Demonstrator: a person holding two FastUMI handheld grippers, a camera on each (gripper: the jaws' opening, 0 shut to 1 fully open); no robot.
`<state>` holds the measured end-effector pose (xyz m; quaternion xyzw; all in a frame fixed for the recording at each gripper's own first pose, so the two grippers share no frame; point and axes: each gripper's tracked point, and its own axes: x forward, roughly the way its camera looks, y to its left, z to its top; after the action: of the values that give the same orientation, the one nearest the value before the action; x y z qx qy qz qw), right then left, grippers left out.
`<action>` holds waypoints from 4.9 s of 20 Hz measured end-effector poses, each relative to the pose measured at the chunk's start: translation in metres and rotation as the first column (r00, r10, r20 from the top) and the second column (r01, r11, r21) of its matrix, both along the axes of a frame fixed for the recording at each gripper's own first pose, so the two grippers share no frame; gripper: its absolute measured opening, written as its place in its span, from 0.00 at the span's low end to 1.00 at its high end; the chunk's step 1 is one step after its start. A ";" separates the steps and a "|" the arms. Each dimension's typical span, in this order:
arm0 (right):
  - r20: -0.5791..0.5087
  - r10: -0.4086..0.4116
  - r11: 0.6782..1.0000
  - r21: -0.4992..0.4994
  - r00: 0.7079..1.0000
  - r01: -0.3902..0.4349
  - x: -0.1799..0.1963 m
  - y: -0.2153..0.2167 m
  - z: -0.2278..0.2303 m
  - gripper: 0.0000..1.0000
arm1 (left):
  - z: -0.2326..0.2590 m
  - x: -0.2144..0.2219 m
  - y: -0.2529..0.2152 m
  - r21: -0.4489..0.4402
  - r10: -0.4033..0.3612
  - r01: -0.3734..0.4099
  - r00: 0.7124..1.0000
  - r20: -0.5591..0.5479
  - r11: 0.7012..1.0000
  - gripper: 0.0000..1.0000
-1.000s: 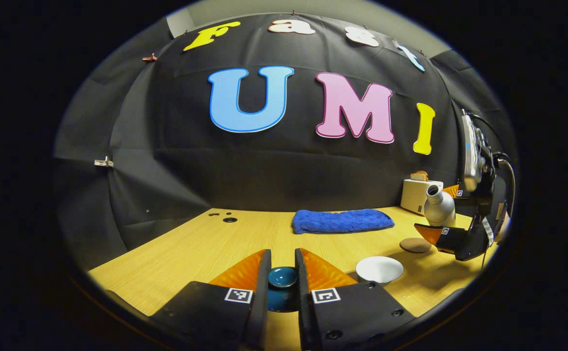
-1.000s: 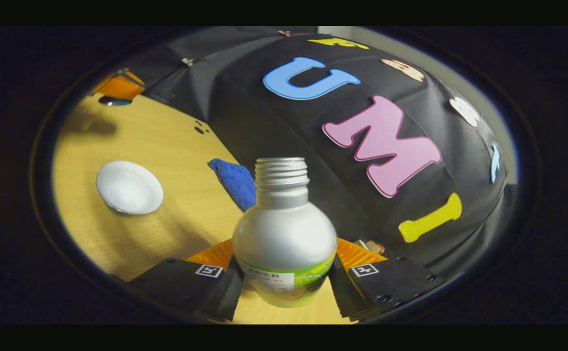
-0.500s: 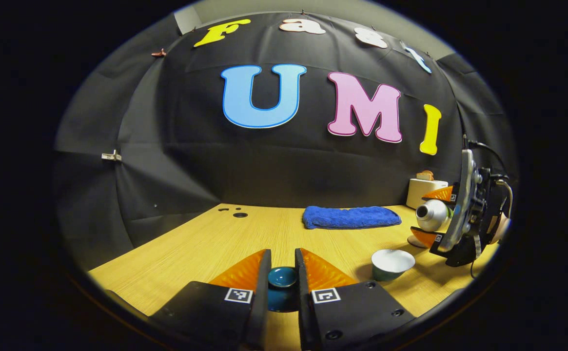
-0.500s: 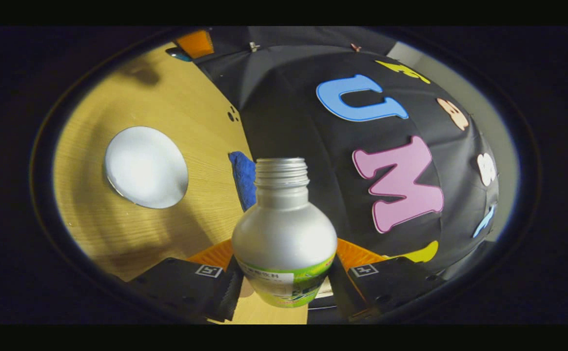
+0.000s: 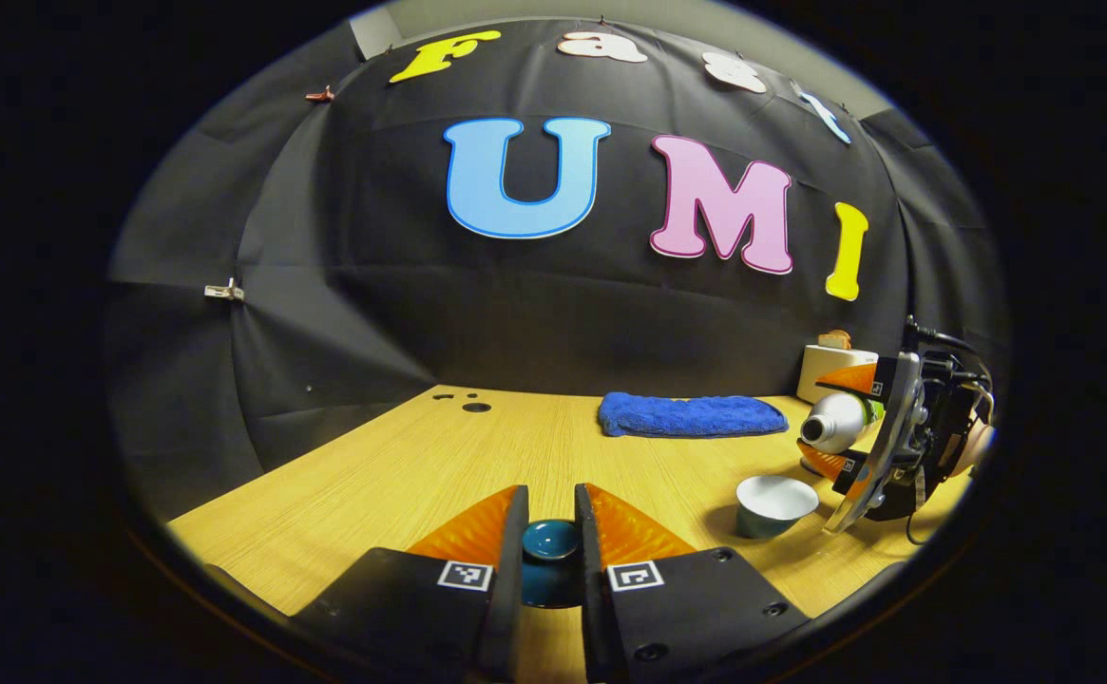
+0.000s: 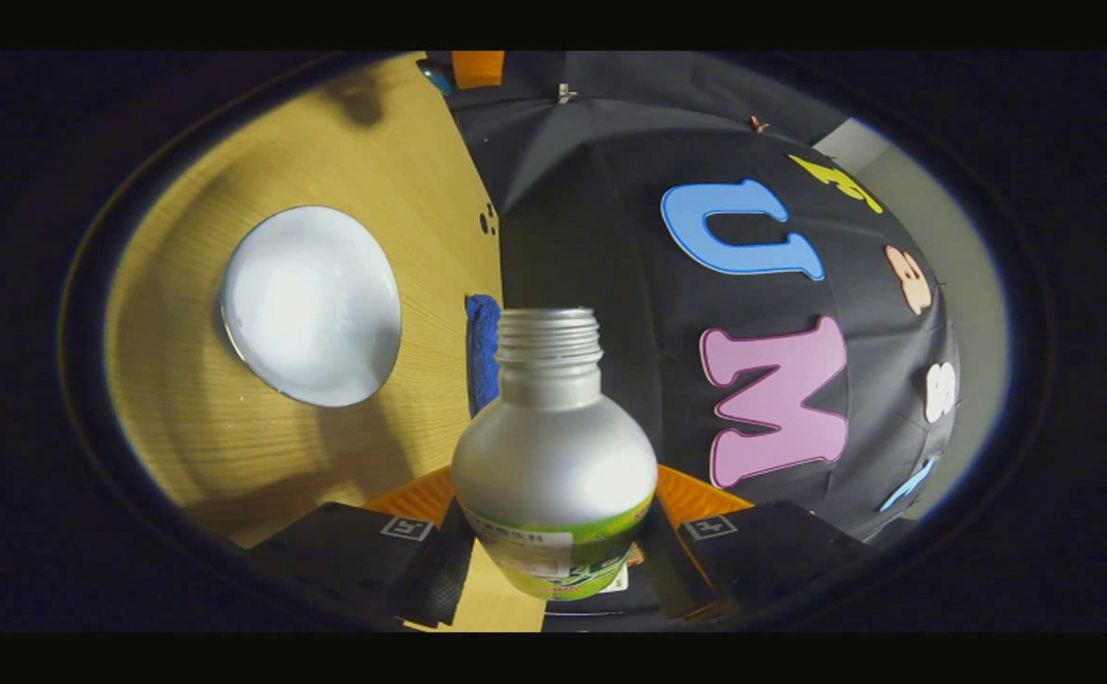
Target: Open the teacup lid with one hand, grasp the water bottle and pour water into the teacup with the other hand; after pouring, place the water bottle on the coaster and then close the teacup lid.
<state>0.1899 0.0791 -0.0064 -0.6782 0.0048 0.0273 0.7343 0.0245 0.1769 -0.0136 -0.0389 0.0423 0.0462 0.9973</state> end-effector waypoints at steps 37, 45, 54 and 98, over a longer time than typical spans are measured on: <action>0.084 0.126 0.924 -0.374 0.988 -0.085 0.011 0.022 0.010 0.79 | 0.003 -0.015 -0.002 0.012 -0.008 0.008 1.000 -0.014 1.000 0.30; 0.099 0.151 0.897 -0.432 0.984 -0.095 0.009 0.028 0.017 0.79 | 0.010 -0.019 -0.001 0.033 -0.014 0.014 1.000 -0.004 0.999 0.30; 0.091 0.205 0.841 -0.526 0.974 -0.128 0.011 0.035 0.029 0.79 | 0.014 -0.023 -0.002 0.048 -0.010 0.010 1.000 0.001 0.999 0.30; 0.090 0.241 0.767 -0.627 0.966 -0.133 0.006 0.025 0.038 0.79 | 0.025 -0.030 0.012 0.116 0.028 -0.030 0.999 0.022 0.993 0.33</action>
<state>0.1963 0.1040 0.0317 -0.8773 -0.1153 0.0412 0.4641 -0.0055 0.1889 0.0117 0.0182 0.0286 0.0626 0.9975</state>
